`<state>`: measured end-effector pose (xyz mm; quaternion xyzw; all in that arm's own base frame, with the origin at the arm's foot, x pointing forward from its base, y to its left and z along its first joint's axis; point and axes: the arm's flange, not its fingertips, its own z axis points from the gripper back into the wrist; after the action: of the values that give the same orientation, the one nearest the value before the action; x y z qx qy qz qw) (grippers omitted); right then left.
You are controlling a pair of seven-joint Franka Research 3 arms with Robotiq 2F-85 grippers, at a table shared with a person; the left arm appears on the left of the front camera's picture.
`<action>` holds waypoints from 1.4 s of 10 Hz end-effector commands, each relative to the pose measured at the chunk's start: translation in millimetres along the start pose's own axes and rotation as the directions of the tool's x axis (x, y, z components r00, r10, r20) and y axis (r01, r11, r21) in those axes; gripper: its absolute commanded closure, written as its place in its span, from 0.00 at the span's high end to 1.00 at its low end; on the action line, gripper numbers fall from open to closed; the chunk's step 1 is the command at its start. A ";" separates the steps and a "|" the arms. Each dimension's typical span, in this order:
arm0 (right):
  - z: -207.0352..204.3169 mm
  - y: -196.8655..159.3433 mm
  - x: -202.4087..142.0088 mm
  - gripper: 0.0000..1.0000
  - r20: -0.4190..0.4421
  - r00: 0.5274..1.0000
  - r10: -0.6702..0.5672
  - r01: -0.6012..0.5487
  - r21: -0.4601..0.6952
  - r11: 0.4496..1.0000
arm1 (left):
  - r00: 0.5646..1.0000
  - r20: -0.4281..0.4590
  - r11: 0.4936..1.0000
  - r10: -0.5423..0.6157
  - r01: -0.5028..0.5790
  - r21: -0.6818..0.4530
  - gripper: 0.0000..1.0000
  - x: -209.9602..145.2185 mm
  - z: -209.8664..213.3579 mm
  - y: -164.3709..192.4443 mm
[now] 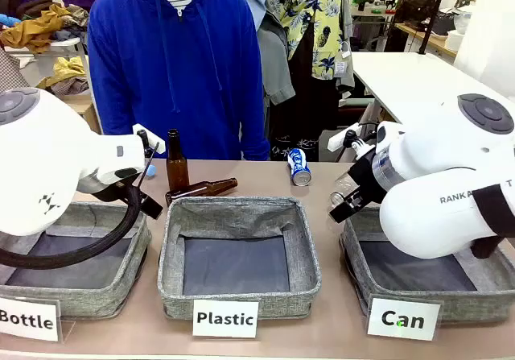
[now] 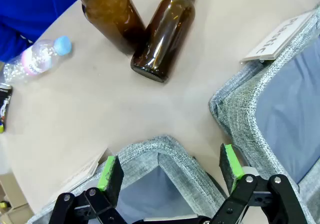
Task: Sort the can waste into the basket.
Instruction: Pick up the can waste from the table and place it in the right Fabric basket.
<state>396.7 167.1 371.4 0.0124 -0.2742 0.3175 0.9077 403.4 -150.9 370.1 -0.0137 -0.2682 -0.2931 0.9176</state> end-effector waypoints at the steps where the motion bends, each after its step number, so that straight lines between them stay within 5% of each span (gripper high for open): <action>1: 0.0 0.0 0.0 1.00 0.000 1.000 0.000 0.000 0.000 1.000 | 1.000 0.000 1.000 0.000 0.000 0.000 1.00 0.0 0.0 0.0; 14: 0.0 0.0 0.0 1.00 0.000 1.000 0.000 0.000 0.000 1.000 | 1.000 0.000 1.000 0.000 0.000 0.000 1.00 0.0 0.0 0.0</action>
<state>396.6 167.2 371.4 0.0122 -0.2742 0.3178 0.9076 403.4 -150.9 370.1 -0.0137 -0.2682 -0.2931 0.9176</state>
